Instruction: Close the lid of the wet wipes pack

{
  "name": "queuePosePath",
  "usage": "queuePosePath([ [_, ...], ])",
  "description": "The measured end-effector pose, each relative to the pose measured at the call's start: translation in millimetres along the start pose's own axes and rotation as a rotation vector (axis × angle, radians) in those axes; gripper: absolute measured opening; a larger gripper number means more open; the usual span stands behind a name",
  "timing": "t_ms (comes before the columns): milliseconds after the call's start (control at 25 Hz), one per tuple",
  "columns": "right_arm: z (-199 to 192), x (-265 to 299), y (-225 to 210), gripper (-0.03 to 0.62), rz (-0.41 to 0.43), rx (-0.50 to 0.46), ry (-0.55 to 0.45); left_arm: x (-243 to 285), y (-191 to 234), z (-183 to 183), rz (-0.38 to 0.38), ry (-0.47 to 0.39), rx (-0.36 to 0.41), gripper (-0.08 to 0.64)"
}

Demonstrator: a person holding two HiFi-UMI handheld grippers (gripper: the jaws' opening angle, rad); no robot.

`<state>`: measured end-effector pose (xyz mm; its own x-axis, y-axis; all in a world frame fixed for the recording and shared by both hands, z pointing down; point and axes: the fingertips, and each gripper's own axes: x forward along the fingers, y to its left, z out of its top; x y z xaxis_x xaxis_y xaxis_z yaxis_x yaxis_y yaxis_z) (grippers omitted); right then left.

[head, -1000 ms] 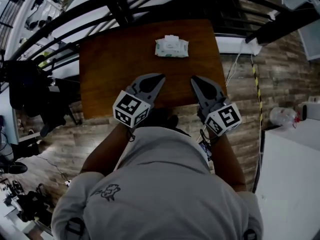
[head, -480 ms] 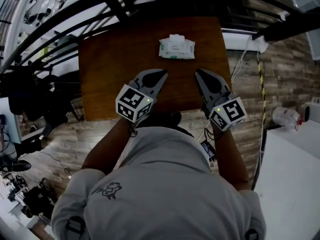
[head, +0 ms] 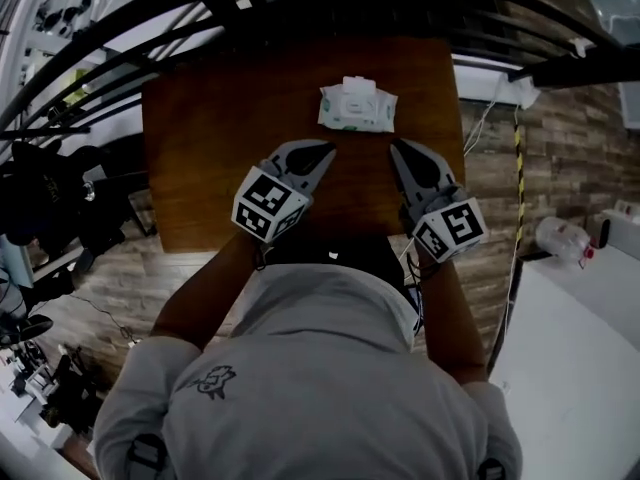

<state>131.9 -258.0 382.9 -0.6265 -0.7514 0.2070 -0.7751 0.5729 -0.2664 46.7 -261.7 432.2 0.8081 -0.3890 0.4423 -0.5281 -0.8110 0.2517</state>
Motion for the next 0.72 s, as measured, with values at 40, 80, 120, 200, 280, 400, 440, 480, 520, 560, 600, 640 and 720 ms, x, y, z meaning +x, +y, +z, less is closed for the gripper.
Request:
queuePosePath([
  [40, -3.5, 2.7, -5.7, 0.035, -0.001, 0.005, 0.010, 4.8, 4.0, -3.0, 0.003, 0.008, -0.009, 0.014],
  [80, -6.7, 5.5, -11.6, 0.035, 0.001, 0.004, 0.021, 9.4, 8.0, -5.9, 0.009, 0.013, -0.015, 0.014],
  [120, -9.3, 9.1, -17.9, 0.035, 0.004, -0.003, 0.029, 14.2, 13.0, -9.2, 0.016, 0.018, -0.016, 0.014],
  [200, -14.6, 16.6, -30.6, 0.035, 0.008, -0.017, 0.040, 22.5, 24.9, -18.3, 0.029, 0.037, -0.008, 0.014],
  [280, -21.1, 19.4, -40.4, 0.035, 0.019, -0.013, 0.056, 26.2, 33.9, -29.0, 0.052, 0.061, -0.020, 0.014],
  [400, -30.9, 25.1, -55.9, 0.035, 0.036, -0.010, 0.093, 33.8, 44.9, -39.4, 0.087, 0.084, -0.033, 0.014],
  [440, -35.4, 28.3, -61.4, 0.035, 0.039, -0.007, 0.106, 37.3, 48.4, -42.9, 0.093, 0.092, -0.041, 0.014],
  [480, -39.8, 31.7, -66.8, 0.035, 0.042, -0.001, 0.115, 40.7, 51.9, -46.0, 0.096, 0.098, -0.055, 0.014],
  [520, -43.8, 35.3, -71.8, 0.035, 0.046, 0.006, 0.124, 43.9, 55.3, -48.5, 0.099, 0.099, -0.071, 0.014],
  [560, -47.6, 38.7, -76.4, 0.035, 0.051, 0.010, 0.133, 46.6, 58.1, -50.4, 0.102, 0.097, -0.084, 0.014],
  [600, -51.3, 41.9, -81.0, 0.035, 0.054, 0.012, 0.144, 48.8, 60.1, -52.0, 0.105, 0.094, -0.093, 0.014],
  [640, -55.2, 45.1, -85.8, 0.035, 0.056, 0.013, 0.156, 50.5, 61.7, -53.9, 0.107, 0.093, -0.098, 0.014],
  [720, -62.5, 51.6, -96.1, 0.035, 0.056, 0.022, 0.175, 53.6, 65.9, -58.4, 0.115, 0.102, -0.103, 0.014],
])
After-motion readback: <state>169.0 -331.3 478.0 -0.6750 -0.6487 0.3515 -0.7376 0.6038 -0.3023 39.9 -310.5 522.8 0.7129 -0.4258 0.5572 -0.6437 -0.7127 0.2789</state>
